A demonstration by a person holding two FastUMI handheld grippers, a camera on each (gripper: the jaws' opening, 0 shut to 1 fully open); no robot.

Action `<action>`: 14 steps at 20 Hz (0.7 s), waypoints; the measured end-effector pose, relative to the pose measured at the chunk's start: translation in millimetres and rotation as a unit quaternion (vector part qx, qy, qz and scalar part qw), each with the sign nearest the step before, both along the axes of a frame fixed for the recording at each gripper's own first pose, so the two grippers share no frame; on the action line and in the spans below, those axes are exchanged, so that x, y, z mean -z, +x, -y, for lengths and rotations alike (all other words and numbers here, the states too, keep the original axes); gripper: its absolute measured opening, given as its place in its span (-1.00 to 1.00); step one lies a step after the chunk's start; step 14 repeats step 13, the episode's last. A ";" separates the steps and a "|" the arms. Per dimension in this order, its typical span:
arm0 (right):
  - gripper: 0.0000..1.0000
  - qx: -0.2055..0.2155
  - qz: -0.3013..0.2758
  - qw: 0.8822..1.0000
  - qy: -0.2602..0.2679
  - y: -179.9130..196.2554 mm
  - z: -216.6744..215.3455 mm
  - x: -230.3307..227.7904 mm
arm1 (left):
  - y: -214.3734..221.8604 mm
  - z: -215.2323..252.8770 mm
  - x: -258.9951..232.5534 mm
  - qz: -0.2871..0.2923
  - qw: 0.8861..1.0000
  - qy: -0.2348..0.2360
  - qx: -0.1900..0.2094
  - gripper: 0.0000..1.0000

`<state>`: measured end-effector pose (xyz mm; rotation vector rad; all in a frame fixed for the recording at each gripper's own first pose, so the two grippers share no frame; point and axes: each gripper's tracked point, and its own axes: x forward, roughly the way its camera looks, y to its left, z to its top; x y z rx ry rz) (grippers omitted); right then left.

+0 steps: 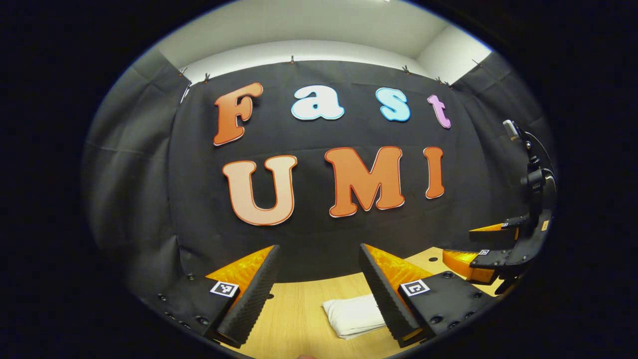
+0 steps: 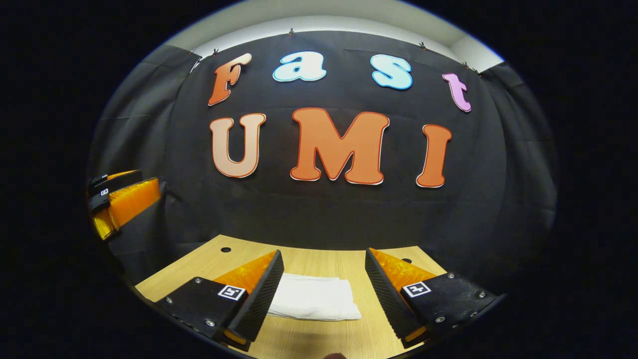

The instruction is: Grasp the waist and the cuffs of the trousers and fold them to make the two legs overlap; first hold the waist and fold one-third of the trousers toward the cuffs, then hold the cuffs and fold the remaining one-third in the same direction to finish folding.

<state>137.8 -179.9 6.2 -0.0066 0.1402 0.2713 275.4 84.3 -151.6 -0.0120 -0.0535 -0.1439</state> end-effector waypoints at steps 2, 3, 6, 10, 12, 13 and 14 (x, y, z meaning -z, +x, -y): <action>0.97 -0.009 0.018 1.000 0.005 -6.5 -0.6 -8.7 | 12.2 4.9 7.9 -0.015 1.000 -0.007 -0.009 1.00; 0.97 -0.012 0.027 1.000 0.010 -8.5 -1.4 -12.7 | 14.6 5.7 5.3 -0.018 1.000 -0.006 -0.014 1.00; 0.98 -0.025 0.035 0.999 0.025 -8.9 -5.1 -22.2 | 8.0 11.2 0.7 -0.015 0.999 -0.005 -0.032 1.00; 0.99 -0.038 0.044 0.998 0.021 -8.7 6.4 -27.6 | 2.2 8.4 6.1 -0.013 0.999 -0.021 -0.034 1.00; 0.99 -0.045 0.039 0.998 0.025 -8.5 11.8 -25.6 | 5.6 10.9 0.6 -0.007 0.999 -0.023 -0.029 1.00; 0.99 -0.047 0.034 0.998 0.028 -8.1 12.3 -25.0 | 5.8 12.4 -0.9 -0.004 0.999 -0.024 -0.029 1.00; 0.99 -0.047 0.034 0.998 0.028 -8.1 12.3 -25.0 | 5.8 12.4 -0.9 -0.004 0.999 -0.024 -0.029 1.00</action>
